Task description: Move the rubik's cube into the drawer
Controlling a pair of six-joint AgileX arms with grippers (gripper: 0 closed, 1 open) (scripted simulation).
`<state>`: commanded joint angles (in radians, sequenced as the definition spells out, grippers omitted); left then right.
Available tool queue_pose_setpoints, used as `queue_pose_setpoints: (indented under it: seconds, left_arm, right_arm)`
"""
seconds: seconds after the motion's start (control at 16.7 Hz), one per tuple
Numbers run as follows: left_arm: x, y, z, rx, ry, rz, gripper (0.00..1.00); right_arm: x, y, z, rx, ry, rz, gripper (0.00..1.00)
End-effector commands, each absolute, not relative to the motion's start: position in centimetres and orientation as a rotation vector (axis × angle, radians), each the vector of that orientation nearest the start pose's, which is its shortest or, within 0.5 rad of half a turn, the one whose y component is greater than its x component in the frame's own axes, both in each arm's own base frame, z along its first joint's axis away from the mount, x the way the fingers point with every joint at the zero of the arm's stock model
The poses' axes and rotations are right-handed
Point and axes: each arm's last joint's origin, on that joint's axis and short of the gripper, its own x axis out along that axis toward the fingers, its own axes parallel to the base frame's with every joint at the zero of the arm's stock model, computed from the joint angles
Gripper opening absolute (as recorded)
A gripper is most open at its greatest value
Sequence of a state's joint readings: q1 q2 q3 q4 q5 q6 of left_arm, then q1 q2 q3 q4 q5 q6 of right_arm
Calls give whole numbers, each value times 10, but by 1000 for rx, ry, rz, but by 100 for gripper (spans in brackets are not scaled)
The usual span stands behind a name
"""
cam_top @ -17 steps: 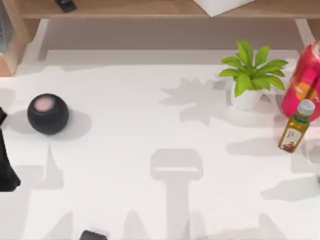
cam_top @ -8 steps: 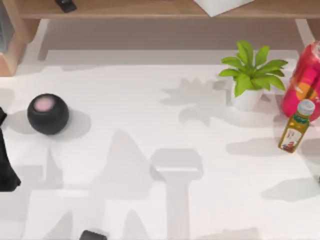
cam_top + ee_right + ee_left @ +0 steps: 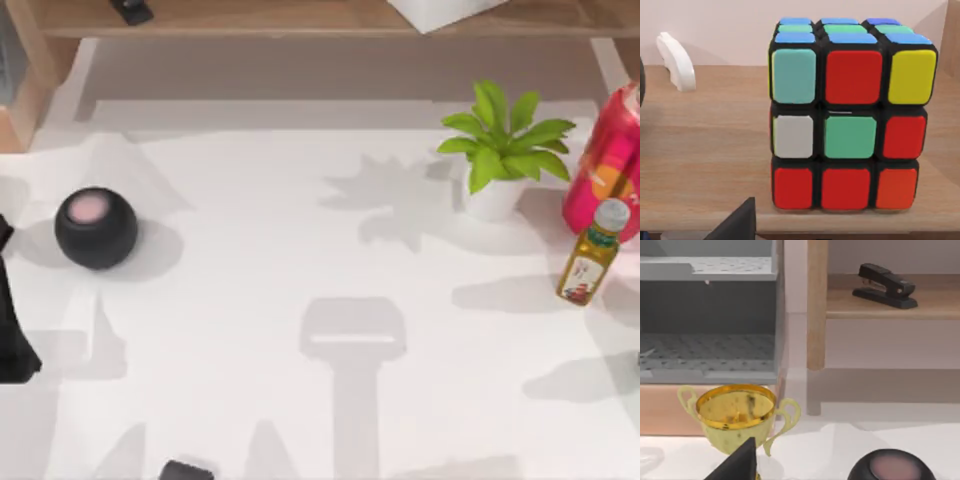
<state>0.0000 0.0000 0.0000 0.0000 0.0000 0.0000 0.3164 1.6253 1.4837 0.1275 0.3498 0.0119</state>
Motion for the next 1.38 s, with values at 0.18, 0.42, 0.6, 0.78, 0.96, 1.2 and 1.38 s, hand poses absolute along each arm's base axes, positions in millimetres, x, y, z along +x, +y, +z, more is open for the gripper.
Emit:
queue_pose_setpoints:
  seconds: [0.18, 0.42, 0.6, 0.78, 0.96, 1.2, 1.38]
  left_arm:
    - [106, -1, 160, 0, 0, 0, 100]
    - [106, -1, 160, 0, 0, 0, 100]
    - [106, -1, 160, 0, 0, 0, 100]
    - [106, -1, 160, 0, 0, 0, 100]
    - [106, -1, 160, 0, 0, 0, 100]
    - [106, -1, 160, 0, 0, 0, 100]
    - [106, -1, 160, 0, 0, 0, 100]
  right_arm:
    - [381, 124, 387, 0, 0, -10, 100]
    - [380, 122, 387, -1, 2, -13, 100]
    - [389, 124, 387, -1, 2, -10, 100]
    - [412, 125, 388, 0, 0, -10, 100]
    - [433, 124, 388, 0, -1, -10, 100]
    - [441, 124, 387, 0, 0, -10, 100]
    - [441, 124, 387, 0, 0, -10, 92]
